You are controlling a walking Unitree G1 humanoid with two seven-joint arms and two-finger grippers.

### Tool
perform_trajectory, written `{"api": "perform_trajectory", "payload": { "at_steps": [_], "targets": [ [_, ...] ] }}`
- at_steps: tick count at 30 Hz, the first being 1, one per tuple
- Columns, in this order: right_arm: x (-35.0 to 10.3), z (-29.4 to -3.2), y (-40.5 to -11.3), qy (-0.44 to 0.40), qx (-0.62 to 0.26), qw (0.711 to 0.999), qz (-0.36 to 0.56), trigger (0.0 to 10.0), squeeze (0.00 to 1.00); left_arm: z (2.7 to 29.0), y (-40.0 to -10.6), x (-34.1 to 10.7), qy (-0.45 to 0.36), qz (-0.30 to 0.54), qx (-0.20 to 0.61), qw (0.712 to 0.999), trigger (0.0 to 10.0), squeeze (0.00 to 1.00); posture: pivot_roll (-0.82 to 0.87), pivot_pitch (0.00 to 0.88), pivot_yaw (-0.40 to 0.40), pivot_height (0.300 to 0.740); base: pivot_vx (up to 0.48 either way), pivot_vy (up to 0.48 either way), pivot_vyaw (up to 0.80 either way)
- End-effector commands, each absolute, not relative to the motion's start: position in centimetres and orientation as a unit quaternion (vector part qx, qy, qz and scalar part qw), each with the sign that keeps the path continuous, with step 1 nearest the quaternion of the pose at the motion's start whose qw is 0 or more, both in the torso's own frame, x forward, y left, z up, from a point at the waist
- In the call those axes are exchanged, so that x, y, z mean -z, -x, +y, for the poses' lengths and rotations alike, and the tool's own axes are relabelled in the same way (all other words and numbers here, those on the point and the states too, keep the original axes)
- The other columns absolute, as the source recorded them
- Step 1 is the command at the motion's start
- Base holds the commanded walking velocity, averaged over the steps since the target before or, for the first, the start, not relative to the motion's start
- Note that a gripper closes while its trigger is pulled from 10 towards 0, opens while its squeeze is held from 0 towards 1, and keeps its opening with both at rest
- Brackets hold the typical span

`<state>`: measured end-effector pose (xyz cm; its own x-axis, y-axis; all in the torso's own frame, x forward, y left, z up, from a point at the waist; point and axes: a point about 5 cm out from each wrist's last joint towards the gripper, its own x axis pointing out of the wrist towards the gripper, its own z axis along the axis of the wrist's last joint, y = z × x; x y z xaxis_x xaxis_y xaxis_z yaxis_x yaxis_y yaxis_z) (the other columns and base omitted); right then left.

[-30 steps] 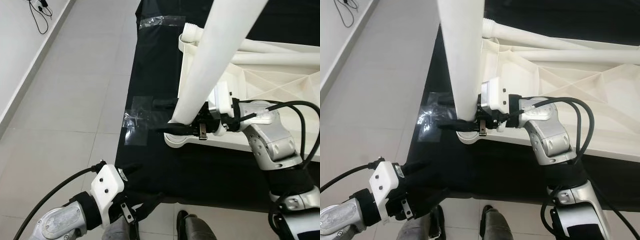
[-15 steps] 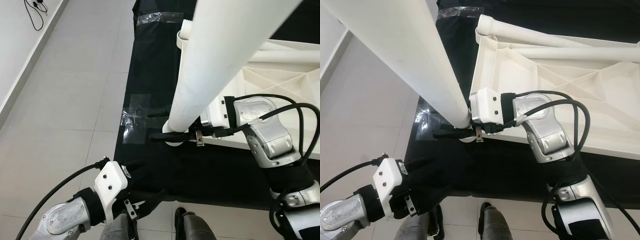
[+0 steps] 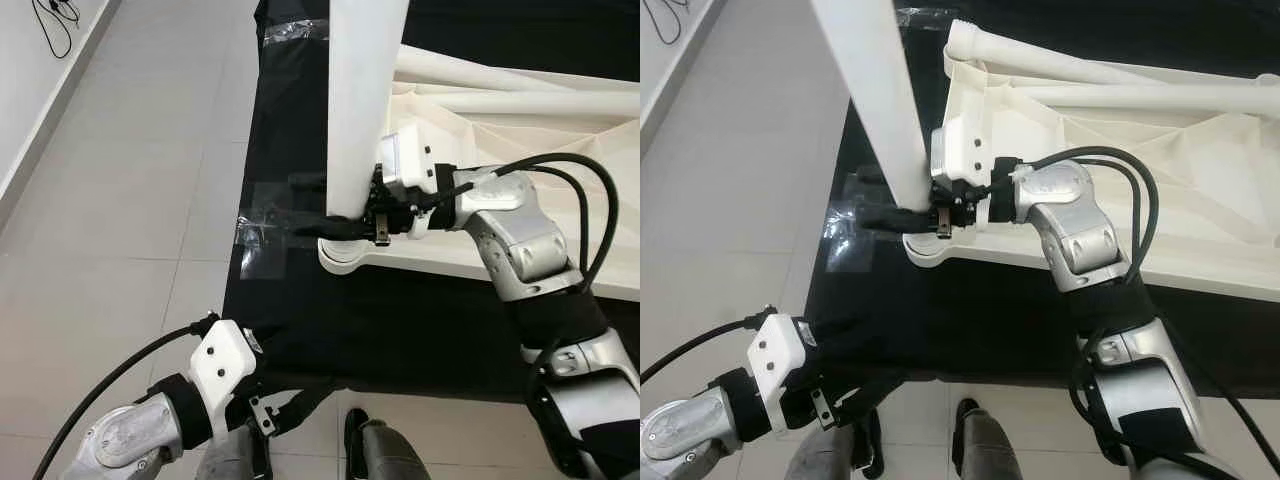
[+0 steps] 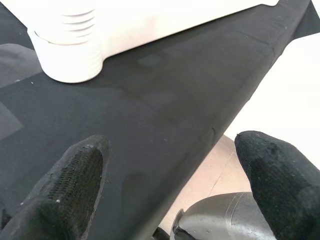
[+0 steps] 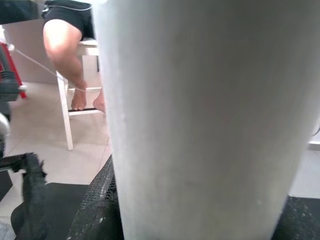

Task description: Building children table

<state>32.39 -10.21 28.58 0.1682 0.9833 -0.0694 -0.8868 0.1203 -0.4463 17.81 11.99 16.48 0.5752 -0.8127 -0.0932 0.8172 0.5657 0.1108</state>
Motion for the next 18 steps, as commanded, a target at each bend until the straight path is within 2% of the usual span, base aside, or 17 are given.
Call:
{"api": "perform_trajectory", "payload": {
  "at_steps": [1, 6, 18],
  "targets": [
    [-24.0, -11.6, -33.9, 0.171, -0.593, 0.787, -0.011, 10.0, 0.00, 11.8, -17.6, -16.0, -0.064, 0.027, 0.463, 0.884, 10.0, 0.00, 0.06, 0.399, -0.013, 0.740, 0.000, 0.000, 0.00],
    [-23.4, -11.9, -34.6, 0.128, -0.562, 0.817, -0.005, 10.0, 0.00, 11.9, -17.6, -15.9, -0.065, 0.027, 0.463, 0.883, 10.0, 0.00, 0.06, 0.398, -0.010, 0.740, 0.000, 0.000, 0.00],
    [-22.1, -11.6, -34.5, 0.099, -0.548, 0.830, 0.018, 10.0, 0.00, 11.9, -17.6, -15.9, -0.069, 0.028, 0.465, 0.882, 10.0, 0.00, 0.07, 0.395, -0.004, 0.740, 0.000, 0.000, 0.00]
  ]
}}
